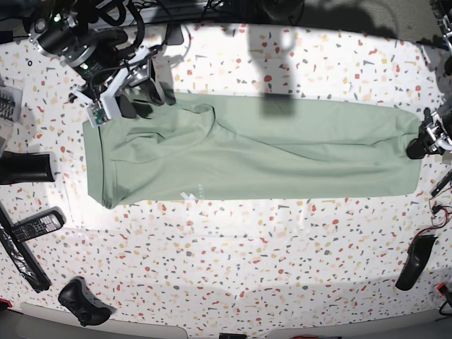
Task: Fold the T-shirt properly
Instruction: 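Open the left gripper and reposition it at the shirt end, then push the folded end inward with the left gripper toward the shirt's middle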
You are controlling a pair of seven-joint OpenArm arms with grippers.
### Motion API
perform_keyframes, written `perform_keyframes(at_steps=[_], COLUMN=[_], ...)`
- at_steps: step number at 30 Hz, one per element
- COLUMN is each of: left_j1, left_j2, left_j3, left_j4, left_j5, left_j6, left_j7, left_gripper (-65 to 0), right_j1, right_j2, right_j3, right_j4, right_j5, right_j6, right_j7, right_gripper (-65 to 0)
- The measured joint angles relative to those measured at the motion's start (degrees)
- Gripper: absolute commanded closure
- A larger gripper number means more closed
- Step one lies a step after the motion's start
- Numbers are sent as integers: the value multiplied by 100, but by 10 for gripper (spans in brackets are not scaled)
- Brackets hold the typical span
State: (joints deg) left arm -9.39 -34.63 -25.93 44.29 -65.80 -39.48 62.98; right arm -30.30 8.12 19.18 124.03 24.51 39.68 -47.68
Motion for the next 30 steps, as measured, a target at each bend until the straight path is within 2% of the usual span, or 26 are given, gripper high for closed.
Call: perform_keyframes(at_steps=[8,15,18,22,27,30], left_j1=[0,4,37,332,555,544], left_j2=[2,2,101,656,1596,1882], left_j3=[0,11,4,0,7,66], left_j4=[151,1449,2044,2693,3097,3270], left_j5=[9,260,258,262,284,286], left_j6=[2,0,140,153,155,153], left_j7=[103,743,1001,1069,1799,1687], left_gripper=[0,0,0,0,0,0], right_j1=[0,0,0,0,0,0], right_j2=[0,-4,-4,-4,-2,-2], right_j3=[0,2,2,2,0,0], right_j4=[0,0,0,0,0,0], right_j5=[-2,-2,-2,0,0,0], right_j6=[0,0,0,0,0,0], right_j7=[0,-4,-9,-11,-15,-17], right_gripper=[-338,-338,-338,-338,-338,-338])
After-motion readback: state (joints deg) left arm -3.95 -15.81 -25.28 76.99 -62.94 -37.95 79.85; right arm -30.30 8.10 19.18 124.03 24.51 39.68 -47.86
